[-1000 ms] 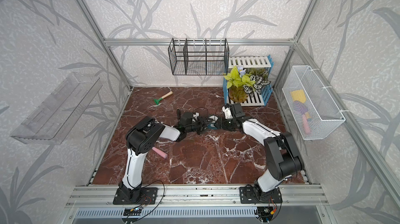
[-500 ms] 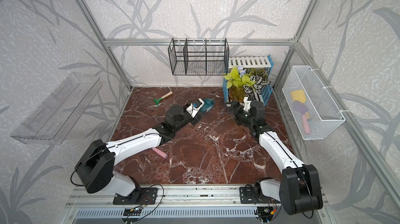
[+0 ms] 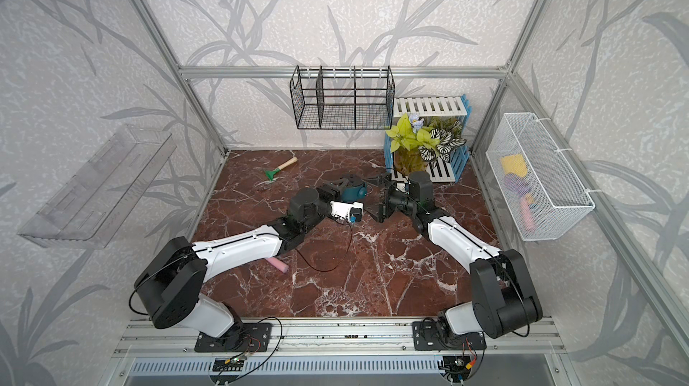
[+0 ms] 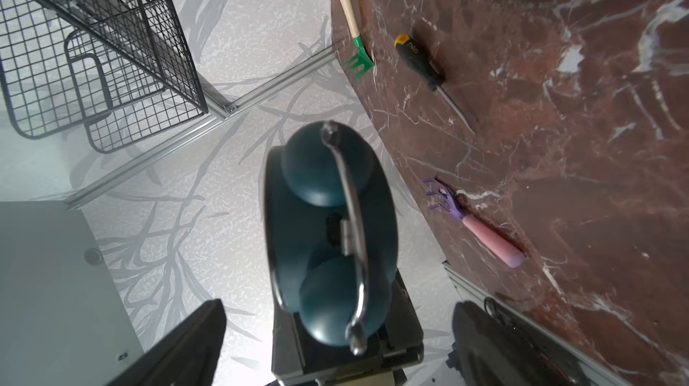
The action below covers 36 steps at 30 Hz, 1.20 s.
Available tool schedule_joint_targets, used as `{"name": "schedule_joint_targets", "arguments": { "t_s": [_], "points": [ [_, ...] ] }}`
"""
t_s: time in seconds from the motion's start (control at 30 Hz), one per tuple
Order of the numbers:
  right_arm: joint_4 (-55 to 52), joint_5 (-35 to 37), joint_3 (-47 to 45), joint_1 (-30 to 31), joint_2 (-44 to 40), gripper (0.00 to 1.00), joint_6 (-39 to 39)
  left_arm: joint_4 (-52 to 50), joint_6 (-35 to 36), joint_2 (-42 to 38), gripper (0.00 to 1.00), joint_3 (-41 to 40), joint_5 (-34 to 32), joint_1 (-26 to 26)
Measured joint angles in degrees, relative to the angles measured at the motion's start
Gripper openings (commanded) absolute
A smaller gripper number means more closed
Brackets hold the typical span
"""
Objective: Remove the battery from the alarm
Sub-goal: Pick up the alarm from the center of the board, then remove the cover from the alarm.
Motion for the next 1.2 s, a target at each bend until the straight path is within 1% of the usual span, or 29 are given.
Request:
{"name": "schedule_joint_targets", "arguments": {
  "t_s": [0.07,0.1,0.27,0.3,0.4,0.43,0.47,0.53,0.63,0.67,0.7,0.73,0.83,0.93,1.0,1.07,1.1,1.17,1.2],
  "points": [
    [0.2,-0.2,1.1,0.2,1.6,0.99,1.1,0.1,1.0,0.0,0.00,0.3,0.0,-0.5],
    [0.2,-0.2,1.7,0.4,2.3,0.97,1.2,0.1,1.3,0.0,0.00,0.3,0.0,-0.8],
    [1.1,0.4,2.7,1.0,3.3,0.72,1.9,0.2,1.4,0.0,0.00,0.3,0.0,-1.9],
    [1.4,0.8,2.6,1.1,3.3,0.70,1.9,0.5,1.1,0.0,0.01,0.3,-0.1,-2.1],
    [2.6,1.8,2.4,1.4,3.3,0.58,1.7,1.3,-0.5,0.0,0.09,0.2,-0.9,-2.4],
    [3.2,1.8,2.4,1.4,3.3,0.51,1.0,1.4,-1.4,0.0,0.12,0.2,-1.3,-2.4],
    [3.8,1.9,2.4,1.6,3.3,0.47,0.2,1.7,-2.4,-0.1,0.19,0.2,-1.7,-2.4],
    [4.7,2.0,2.4,1.6,3.3,0.43,-0.5,2.6,-3.2,-0.3,0.40,-0.2,-2.2,-2.5],
    [5.0,2.3,1.9,1.8,3.2,0.41,-1.4,3.4,-5.0,-0.9,0.69,-1.5,-2.7,-2.6],
    [4.9,2.4,1.7,2.0,3.1,0.41,-1.5,3.5,-5.8,-1.3,0.78,-2.1,-2.6,-2.7],
    [4.9,2.9,1.4,2.1,3.0,0.40,-1.8,3.7,-6.7,-2.1,0.96,-3.0,-2.1,-2.9],
    [4.9,3.4,1.3,1.9,3.0,0.40,-2.3,3.5,-8.6,-3.3,0.99,-4.0,-1.2,-3.1],
    [4.8,4.4,0.7,0.6,2.9,0.39,-5.6,1.1,-13.7,-9.9,1.00,-7.8,3.3,-3.7],
    [3.8,5.2,-0.3,-1.7,1.5,0.39,-12.6,-0.4,-22.6,-18.6,1.00,-12.0,6.5,-3.9],
    [2.6,5.3,-1.0,-3.1,-0.4,0.39,-20.0,-0.9,-32.2,-24.5,1.00,-14.4,6.3,-4.0],
    [1.4,4.9,-1.5,-4.5,-2.6,0.39,-29.3,-1.3,-44.8,-29.5,1.00,-16.0,5.8,-3.3],
    [1.1,4.4,-1.7,-4.8,-3.7,0.39,-33.6,-1.5,-52.4,-31.5,1.00,-16.5,5.6,-2.1],
    [1.4,2.8,-2.7,-4.8,-5.6,0.39,-42.1,-1.4,-67.4,-33.1,1.00,-16.7,7.2,2.1],
    [1.5,1.8,-3.4,-4.7,-6.4,0.39,-46.1,-1.0,-76.1,-33.0,0.98,-16.8,8.9,5.4]
  ]
}}
